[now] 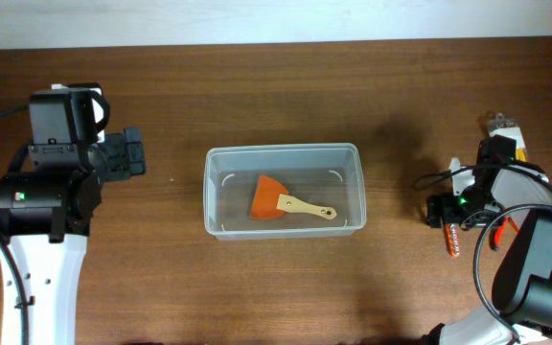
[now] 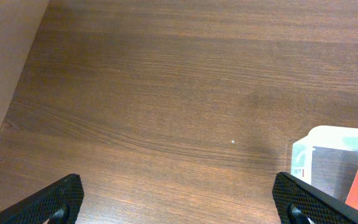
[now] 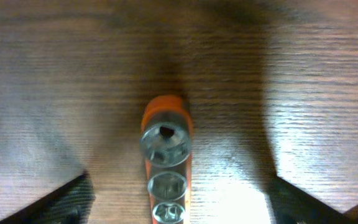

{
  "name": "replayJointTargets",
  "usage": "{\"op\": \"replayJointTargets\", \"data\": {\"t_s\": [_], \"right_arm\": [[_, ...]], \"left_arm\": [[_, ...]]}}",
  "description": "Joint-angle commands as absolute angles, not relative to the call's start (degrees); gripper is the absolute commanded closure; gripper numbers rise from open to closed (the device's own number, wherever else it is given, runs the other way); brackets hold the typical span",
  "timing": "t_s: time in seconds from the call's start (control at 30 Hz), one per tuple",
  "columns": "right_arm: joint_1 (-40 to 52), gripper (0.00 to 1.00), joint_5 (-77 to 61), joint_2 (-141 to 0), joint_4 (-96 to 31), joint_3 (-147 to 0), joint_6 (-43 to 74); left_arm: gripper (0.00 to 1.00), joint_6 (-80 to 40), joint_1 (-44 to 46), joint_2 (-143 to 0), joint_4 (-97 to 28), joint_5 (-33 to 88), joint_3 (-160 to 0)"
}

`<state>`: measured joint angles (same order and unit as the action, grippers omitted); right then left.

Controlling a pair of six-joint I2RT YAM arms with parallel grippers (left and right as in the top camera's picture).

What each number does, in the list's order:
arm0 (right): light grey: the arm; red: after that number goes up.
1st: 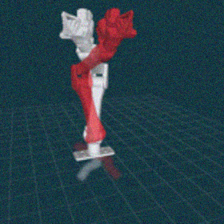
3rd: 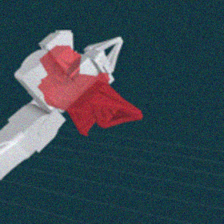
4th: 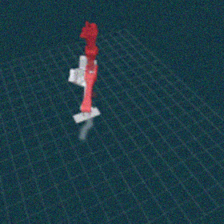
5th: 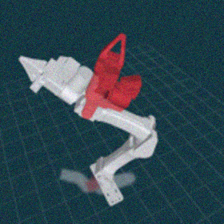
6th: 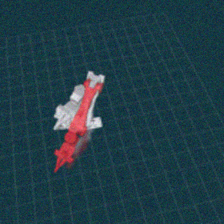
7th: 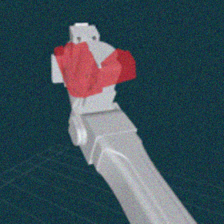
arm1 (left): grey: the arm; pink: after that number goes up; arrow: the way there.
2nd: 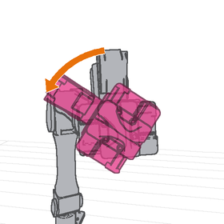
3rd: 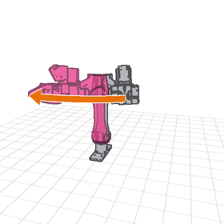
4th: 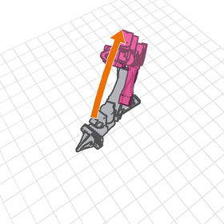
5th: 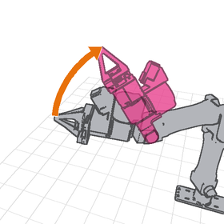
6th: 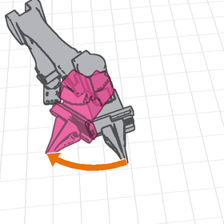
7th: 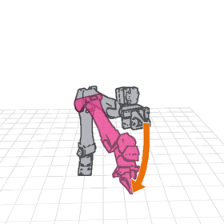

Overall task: Pack container
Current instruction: 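Lower the right gripper and close it on the socket strip's end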

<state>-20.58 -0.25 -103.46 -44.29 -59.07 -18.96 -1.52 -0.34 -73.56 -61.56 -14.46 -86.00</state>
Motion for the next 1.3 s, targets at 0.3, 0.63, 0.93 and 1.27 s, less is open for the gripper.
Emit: {"op": "replayJointTargets", "data": {"t_s": [0.3,0.63,0.93,1.27], "right_arm": [[-20.67,0.34,0.51,-105.27,-43.70,-58.50,-18.59],[-20.67,0.48,0.69,-105.27,-45.56,-58.50,-18.61],[-20.67,0.65,0.71,-105.27,-45.39,-58.50,-18.61],[-20.67,0.86,0.71,-105.27,-47.00,-62.04,-18.59]], "left_arm": [[0.01,-2.11,-0.25,-73.38,-61.63,-15.29,-87.26],[0.01,-2.11,-0.25,-73.38,-61.60,-15.29,-87.26],[0.01,-2.11,-0.25,-73.38,-61.60,-15.29,-87.26],[0.01,-2.11,-0.25,-73.38,-61.63,-15.29,-87.26]]}}
